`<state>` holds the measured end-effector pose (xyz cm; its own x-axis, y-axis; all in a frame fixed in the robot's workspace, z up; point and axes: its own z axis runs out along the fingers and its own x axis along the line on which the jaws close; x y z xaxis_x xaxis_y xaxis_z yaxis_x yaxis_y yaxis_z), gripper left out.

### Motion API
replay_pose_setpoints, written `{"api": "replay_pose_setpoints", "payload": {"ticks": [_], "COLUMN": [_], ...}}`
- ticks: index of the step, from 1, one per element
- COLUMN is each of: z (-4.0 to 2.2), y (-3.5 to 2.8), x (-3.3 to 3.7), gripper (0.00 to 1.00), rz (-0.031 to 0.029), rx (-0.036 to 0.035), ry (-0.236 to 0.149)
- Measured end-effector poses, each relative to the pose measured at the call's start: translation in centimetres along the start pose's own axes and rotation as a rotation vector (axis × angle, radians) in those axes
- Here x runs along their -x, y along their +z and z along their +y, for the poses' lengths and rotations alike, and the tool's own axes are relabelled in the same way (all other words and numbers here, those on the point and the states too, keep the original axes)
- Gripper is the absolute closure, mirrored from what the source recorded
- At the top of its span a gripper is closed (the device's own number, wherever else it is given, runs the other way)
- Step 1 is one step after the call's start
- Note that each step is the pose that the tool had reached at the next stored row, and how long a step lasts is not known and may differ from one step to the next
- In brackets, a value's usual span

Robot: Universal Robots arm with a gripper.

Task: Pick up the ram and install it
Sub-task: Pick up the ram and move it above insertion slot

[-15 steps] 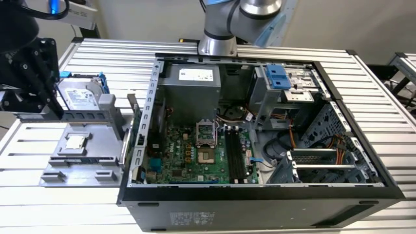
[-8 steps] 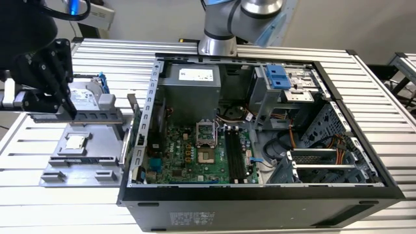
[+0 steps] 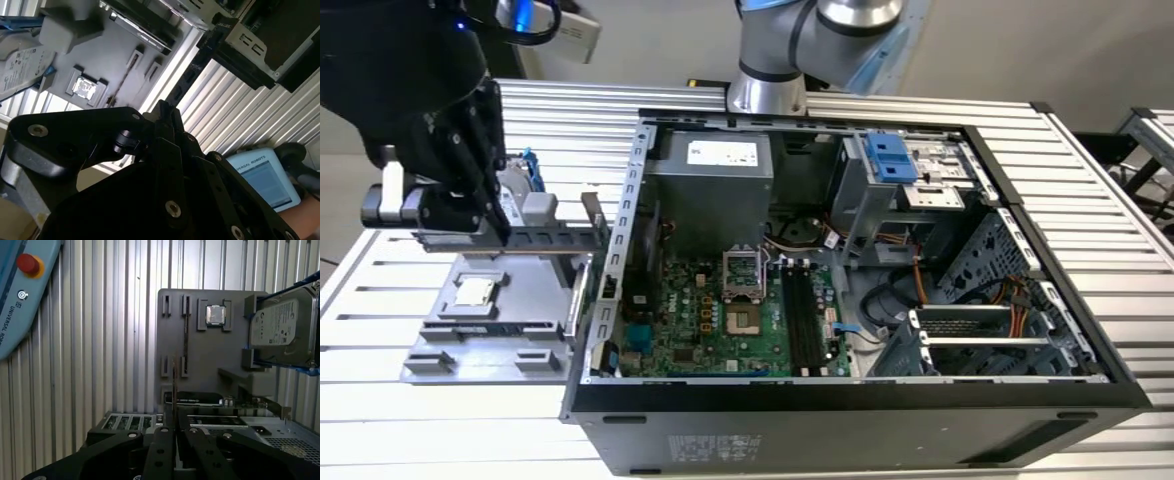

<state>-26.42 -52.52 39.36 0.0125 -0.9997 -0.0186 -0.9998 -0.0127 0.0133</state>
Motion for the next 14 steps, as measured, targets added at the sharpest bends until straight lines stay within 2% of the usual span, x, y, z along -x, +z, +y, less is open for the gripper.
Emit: {"api": "replay_pose_setpoints", "payload": {"ticks": [14], "z": [-4.15], "y": [-0.05], "x": [-0.05], "gripper": [1.0], "rz": [-0.0001], "rx": [0.0006], "ry": [0.0]}}
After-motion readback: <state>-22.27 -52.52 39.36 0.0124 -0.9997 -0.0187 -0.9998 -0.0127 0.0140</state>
